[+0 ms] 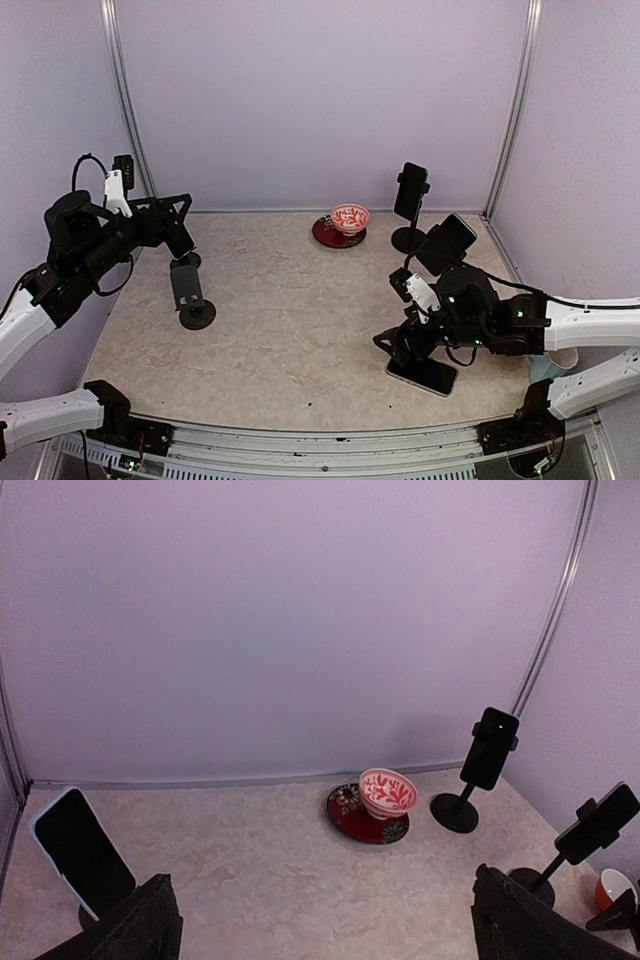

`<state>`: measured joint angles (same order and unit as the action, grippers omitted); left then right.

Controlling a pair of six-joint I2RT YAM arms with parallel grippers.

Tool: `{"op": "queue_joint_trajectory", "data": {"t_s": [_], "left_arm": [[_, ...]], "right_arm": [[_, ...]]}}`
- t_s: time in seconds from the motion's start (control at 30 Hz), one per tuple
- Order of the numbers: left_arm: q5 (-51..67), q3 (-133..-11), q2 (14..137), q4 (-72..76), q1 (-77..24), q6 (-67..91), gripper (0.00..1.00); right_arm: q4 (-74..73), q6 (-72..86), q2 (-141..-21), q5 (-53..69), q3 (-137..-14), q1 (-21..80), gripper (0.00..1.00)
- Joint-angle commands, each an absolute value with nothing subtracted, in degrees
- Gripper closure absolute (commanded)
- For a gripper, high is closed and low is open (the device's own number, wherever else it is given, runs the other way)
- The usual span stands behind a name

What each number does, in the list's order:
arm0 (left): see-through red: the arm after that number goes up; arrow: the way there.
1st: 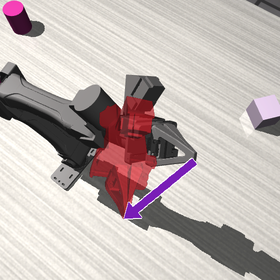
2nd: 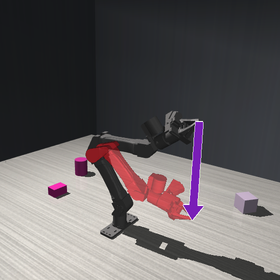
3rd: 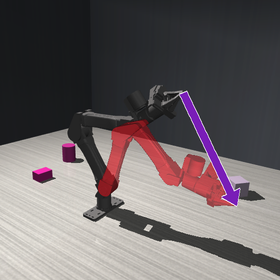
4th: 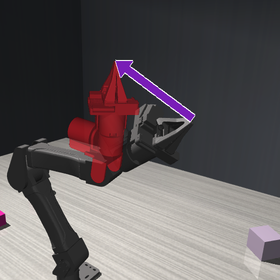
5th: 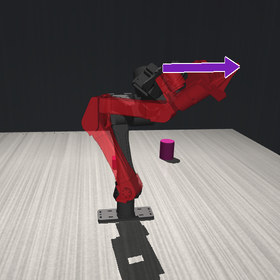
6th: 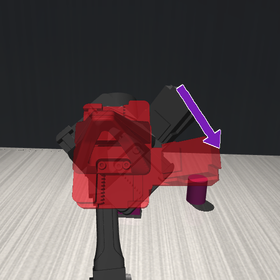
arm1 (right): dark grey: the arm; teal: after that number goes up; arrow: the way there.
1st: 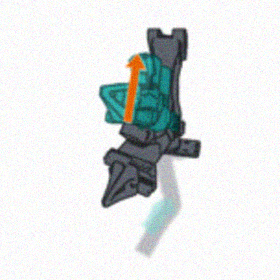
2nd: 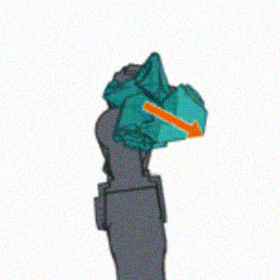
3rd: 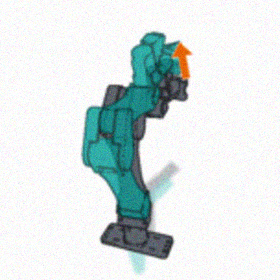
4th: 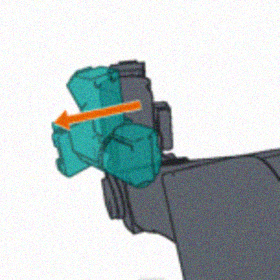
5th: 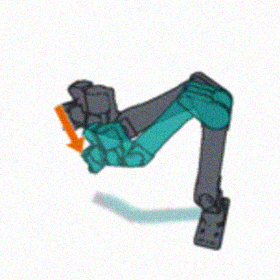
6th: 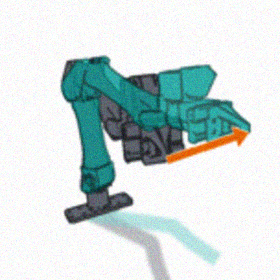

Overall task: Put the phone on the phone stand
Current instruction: Pick up the phone at the corner of the board.

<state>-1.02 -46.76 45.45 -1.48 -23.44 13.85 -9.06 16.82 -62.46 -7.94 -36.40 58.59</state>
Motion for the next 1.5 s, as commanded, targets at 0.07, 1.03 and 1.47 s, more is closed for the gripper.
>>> {"op": "queue_joint_trajectory", "data": {"t_s": [0.07,1.03,1.47], "left_arm": [[-7.18,-43.59,42.44,-6.67,-30.36,11.58,0.01],[2.98,-44.01,39.75,-15.77,-33.05,9.77,0.01],[3.04,-43.22,41.21,-12.68,-33.11,10.35,0.01]], "right_arm": [[-15.76,17.32,-63.42,-9.27,-33.82,58.16,0.0],[-39.36,6.63,-89.87,-3.56,-54.9,54.0,0.0],[-41.18,2.9,-96.13,-2.56,-56.07,52.63,0.0]]}}
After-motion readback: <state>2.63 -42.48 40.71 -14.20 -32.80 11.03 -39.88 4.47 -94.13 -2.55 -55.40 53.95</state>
